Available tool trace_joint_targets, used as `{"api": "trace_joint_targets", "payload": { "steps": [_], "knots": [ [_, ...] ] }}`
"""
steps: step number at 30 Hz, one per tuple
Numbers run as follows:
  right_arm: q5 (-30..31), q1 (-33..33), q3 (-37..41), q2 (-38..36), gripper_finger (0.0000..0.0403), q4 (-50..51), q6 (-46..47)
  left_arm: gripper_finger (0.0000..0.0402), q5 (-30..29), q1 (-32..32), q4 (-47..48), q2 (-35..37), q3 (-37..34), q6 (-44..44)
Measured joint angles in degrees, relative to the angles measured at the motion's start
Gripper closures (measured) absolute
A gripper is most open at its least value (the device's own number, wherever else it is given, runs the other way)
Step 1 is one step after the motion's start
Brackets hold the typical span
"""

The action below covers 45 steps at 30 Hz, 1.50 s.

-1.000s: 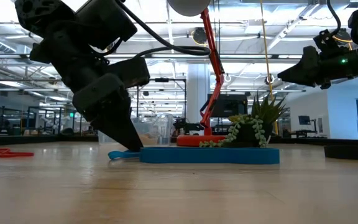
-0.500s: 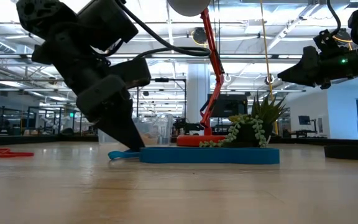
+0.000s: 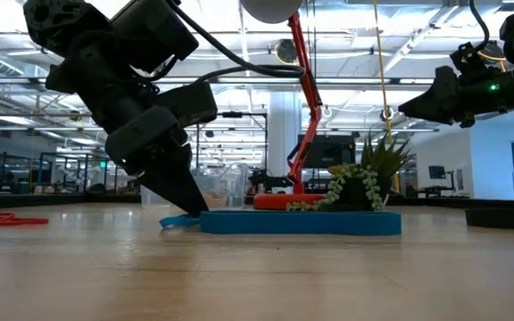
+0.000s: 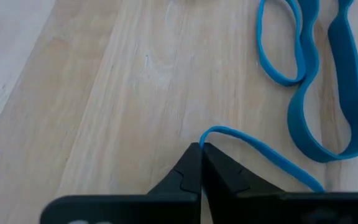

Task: Pick and place rubber bands into bin
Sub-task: Put the blue rubber band into the transparent bin

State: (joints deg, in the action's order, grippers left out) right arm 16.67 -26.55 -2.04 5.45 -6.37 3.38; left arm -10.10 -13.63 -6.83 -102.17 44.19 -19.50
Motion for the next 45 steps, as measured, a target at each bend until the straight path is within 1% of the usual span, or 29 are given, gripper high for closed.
{"api": "trace_joint_targets", "payload": {
  "steps": [3,6,11,15,17,20,23,26,29,33,36,39,45],
  "knots": [
    [0.0,0.0,0.0,0.0,0.0261,0.0,0.0,0.0396,0.6,0.0,-0.6,1.1,-0.1,1.7],
    [0.0,0.0,0.0,0.0,0.0261,0.0,0.0,0.0395,0.7,-0.1,-0.6,4.9,-0.1,2.9],
    [0.0,0.0,0.0,0.0,0.0261,0.0,0.0,0.0396,-0.6,0.1,-0.3,15.4,-0.1,7.0],
    [0.0,0.0,0.0,0.0,0.0261,0.0,0.0,0.0398,-3.5,0.0,-0.5,25.6,0.0,11.4],
    [0.0,0.0,0.0,0.0,0.0261,0.0,0.0,0.0396,-6.2,0.0,-0.3,30.4,0.0,13.9],
    [0.0,0.0,0.0,0.0,0.0261,0.0,0.0,0.0397,-12.1,0.0,-0.3,37.2,0.0,17.9],
    [0.0,0.0,0.0,0.0,0.0261,0.0,0.0,0.0397,-19.5,0.4,-0.3,42.2,0.0,20.7],
    [0.0,0.0,0.0,0.0,0.0261,0.0,0.0,0.0395,-27.7,1.2,-0.2,45.3,0.0,24.2],
    [0.0,0.0,0.0,0.0,0.0261,0.0,0.0,0.0398,-32.5,3.0,-0.3,46.4,0.0,27.4],
    [0.0,0.0,0.0,0.0,0.0261,0.0,0.0,0.0395,-35.3,7.6,-0.1,45.7,0.0,28.3],
    [0.0,0.0,0.0,0.0,0.0261,0.0,0.0,0.0398,-35.6,12.2,2.5,44.0,0.0,28.2],
    [0.0,0.0,0.0,0.0,0.0261,-0.1,0.0,0.0394,-35.7,16.9,5.0,41.6,0.0,25.8],
    [0.0,0.0,0.0,0.0,0.0261,0.0,0.0,0.0396,-34.9,24.9,6.8,34.5,0.0,22.1]
  ]
}}
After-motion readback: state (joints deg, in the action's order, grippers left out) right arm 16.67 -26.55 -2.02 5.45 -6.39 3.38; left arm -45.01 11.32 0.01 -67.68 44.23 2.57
